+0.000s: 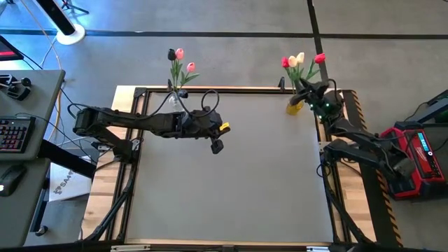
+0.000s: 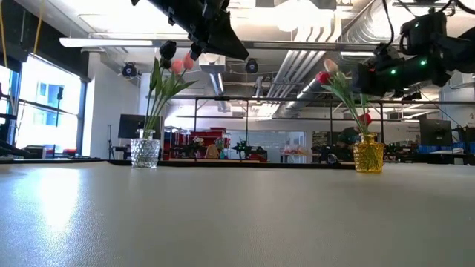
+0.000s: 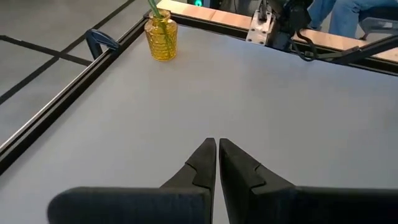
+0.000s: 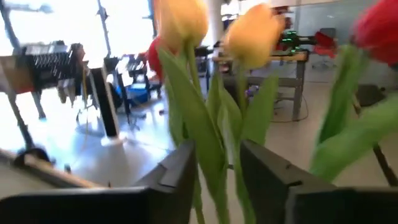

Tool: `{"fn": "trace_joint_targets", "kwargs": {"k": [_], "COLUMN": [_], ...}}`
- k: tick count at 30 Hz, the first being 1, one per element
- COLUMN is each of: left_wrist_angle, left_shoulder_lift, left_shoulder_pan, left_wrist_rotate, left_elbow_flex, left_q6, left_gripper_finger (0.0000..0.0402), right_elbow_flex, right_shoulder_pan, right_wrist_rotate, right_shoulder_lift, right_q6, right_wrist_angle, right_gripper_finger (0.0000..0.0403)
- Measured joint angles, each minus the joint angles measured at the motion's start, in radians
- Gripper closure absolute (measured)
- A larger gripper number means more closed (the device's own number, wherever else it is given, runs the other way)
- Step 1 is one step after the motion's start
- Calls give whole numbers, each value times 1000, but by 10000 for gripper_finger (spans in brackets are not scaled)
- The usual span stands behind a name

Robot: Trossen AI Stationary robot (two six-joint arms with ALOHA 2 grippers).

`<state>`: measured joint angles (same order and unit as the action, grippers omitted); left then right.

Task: Sort flowers into vase by color
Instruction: Return to Home Position

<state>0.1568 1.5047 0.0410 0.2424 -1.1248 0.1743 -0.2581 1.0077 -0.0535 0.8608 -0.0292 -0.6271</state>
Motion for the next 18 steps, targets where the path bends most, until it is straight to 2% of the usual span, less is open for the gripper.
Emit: {"fn": "trace_joint_targets", "kwargs": {"k": [4,9,16,18], "left_wrist_angle": [2,3,1,3], "left_shoulder_lift": [0,0,-36,-64], "left_shoulder_pan": [0,0,21,32], "left_wrist_rotate": [3,3,-6,-12], "left_elbow_flex": [0,0,-1,-1], "left_q6": [41,79,55,31], "left_gripper_finger": [395,395,395,395], "right_elbow_flex": [0,0,0,-1], "right_shoulder_pan": [0,-11,-82,-126], "right_wrist_rotate": [-48,-24,164,181], "right_shoulder_lift": [-57,-134,-252,-267], "right_q6": [-104,-243,-433,-485], "right_wrist_angle": [14,24,48,97], "right_gripper_finger": [256,242,256,267]}}
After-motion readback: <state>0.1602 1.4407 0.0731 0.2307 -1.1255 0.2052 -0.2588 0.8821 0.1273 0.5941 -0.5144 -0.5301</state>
